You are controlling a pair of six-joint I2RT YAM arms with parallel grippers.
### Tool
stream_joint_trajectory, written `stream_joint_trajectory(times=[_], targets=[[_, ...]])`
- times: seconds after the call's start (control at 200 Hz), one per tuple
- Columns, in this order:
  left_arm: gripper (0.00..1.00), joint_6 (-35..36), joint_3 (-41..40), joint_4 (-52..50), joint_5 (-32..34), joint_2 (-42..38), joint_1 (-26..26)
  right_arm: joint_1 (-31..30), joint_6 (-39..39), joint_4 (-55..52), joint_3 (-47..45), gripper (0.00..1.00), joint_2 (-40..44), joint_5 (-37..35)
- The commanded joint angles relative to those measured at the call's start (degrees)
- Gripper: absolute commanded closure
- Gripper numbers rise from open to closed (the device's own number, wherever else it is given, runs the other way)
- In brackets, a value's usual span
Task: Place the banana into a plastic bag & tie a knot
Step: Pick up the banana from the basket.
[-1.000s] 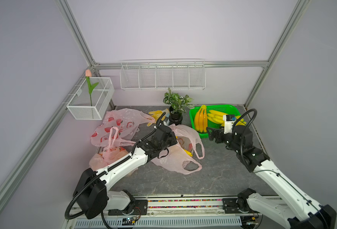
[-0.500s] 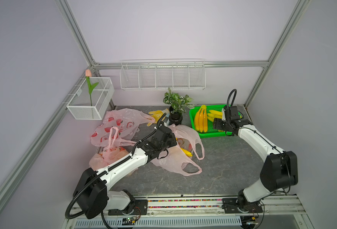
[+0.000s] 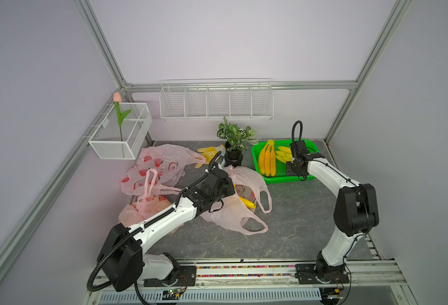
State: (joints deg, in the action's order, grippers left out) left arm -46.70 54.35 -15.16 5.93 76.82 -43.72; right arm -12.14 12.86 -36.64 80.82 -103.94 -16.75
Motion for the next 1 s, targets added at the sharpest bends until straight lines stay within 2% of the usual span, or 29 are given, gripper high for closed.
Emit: stream_joint_trajectory(times=[0.0, 0.295, 0.495, 0.68, 0.995], targets=[[1.0, 0.3, -0.6, -0.6, 0.4, -0.9, 0.4, 0.0, -1.1, -2.4, 1.5, 0.5, -1.6, -3.7], [1.0, 0.0, -0.9, -0.4, 0.6, -0.9, 0.4, 0.0, -0.7, -2.0, 1.5, 0.61, -4.0, -5.5], [1.0, 0.0, -0.7, -0.5, 0.6, -0.6, 0.6, 0.0, -1.3, -0.6, 1.4, 0.73, -2.9, -6.0], [1.0, -0.1, -0.6, -0.4, 0.4, -0.5, 0.6, -0.2, -1.5, 0.9, 0.7, 0.81, 3.2, -2.3], [1.0, -0.4, -0.5, -0.6, 0.3, -0.3, 0.5, -0.8, -0.7, 3.6, -3.1, 0.85, 16.2, 0.3]])
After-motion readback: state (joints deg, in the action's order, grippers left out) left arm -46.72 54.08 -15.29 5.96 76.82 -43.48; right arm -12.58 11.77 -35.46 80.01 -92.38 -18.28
